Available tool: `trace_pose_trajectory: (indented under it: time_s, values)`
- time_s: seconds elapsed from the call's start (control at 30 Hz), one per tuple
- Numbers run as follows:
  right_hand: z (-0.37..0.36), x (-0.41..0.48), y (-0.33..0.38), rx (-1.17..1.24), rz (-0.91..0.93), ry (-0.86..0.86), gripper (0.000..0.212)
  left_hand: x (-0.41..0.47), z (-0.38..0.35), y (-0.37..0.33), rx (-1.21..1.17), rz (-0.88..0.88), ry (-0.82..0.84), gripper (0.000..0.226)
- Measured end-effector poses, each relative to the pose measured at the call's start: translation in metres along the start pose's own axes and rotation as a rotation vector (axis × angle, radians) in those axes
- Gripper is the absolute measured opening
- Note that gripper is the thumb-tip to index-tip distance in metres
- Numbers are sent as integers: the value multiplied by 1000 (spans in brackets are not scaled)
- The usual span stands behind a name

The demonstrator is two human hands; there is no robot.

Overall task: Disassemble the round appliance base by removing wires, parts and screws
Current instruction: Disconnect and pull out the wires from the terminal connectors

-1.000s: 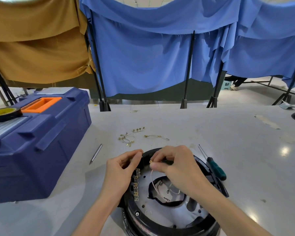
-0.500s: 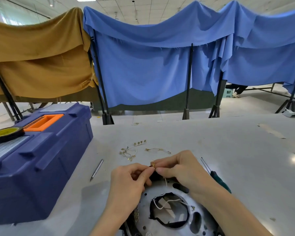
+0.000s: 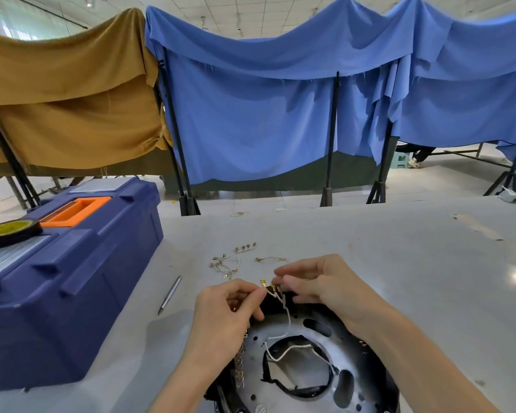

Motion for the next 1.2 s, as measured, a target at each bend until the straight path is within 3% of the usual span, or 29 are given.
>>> trace_pose_trajectory:
  time_s: [0.13, 0.43, 0.57, 0.63, 0.73, 0.9, 1.1, 1.2]
  values:
    - [-8, 1, -2, 6, 2, 38, 5, 1, -2, -2, -41, 0, 59, 21]
    - [3, 8, -3, 166, -31, -217, 6, 10, 4, -7, -72, 26, 36, 16]
    - [13, 15, 0, 254, 40, -216, 5, 32, 16, -9, -262, 84, -24, 11]
    - [21, 20, -2, 165, 96, -229, 7, 48, 26, -7, -343, 125, -83, 10]
    - [31, 27, -12, -258, 183, -193, 5, 75, 36, 4, -416, 186, -149, 10]
    - [21, 32, -33, -608, 115, 184, 11, 117, 34, 36, -553, 372, -181, 14]
    - [18, 35, -38, -650, 90, 244, 16, 150, 24, 68, -787, 532, -220, 15]
    - [18, 35, -40, -628, 99, 242, 17, 160, 22, 82, -753, 586, -291, 13]
Point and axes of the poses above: each hand's wrist, its own x-axis towards the middle knuckle, its own z-axis out of the back of the hand, y = z × x, the point moved 4 cm from there along x, towards the middle knuckle, and after that the axes turned 14 degrees about z, right-handed, at the moved point
